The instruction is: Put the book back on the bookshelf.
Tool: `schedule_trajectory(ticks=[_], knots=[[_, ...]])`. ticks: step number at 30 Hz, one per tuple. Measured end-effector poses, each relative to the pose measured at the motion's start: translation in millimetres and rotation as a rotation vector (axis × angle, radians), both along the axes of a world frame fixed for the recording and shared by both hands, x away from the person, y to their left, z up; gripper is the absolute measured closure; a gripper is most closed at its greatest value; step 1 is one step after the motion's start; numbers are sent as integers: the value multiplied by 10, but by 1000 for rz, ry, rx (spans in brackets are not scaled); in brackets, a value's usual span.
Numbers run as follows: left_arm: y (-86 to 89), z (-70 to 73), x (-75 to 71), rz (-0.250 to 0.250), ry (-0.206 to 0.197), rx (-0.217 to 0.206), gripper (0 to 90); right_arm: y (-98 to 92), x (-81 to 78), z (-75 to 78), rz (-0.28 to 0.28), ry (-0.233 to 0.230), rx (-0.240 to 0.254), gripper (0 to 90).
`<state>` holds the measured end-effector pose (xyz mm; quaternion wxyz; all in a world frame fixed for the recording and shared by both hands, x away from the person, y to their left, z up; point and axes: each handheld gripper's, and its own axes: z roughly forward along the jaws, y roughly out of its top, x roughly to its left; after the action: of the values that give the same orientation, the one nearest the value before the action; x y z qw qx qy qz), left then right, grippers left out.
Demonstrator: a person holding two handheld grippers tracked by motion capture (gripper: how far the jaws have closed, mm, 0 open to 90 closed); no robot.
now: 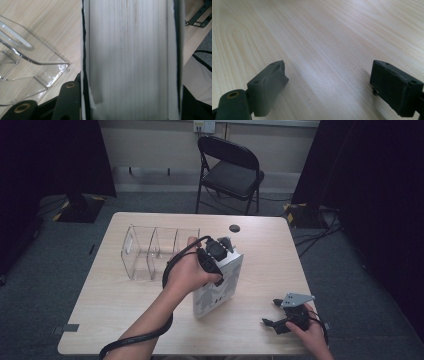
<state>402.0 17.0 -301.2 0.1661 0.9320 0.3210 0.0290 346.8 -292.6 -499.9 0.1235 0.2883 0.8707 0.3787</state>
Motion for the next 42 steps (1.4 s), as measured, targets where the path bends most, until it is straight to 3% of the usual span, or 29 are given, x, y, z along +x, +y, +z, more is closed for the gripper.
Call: schedule_trajectory(ticks=[11,17,42], knots=[[151,-7,-25,38,17,14,527,0,0,0,0,0,0,119],[239,-4,-38,48,31,-8,527,0,0,0,0,0,0,119],[584,70,-97,101,42,40,527,0,0,0,0,0,0,119]])
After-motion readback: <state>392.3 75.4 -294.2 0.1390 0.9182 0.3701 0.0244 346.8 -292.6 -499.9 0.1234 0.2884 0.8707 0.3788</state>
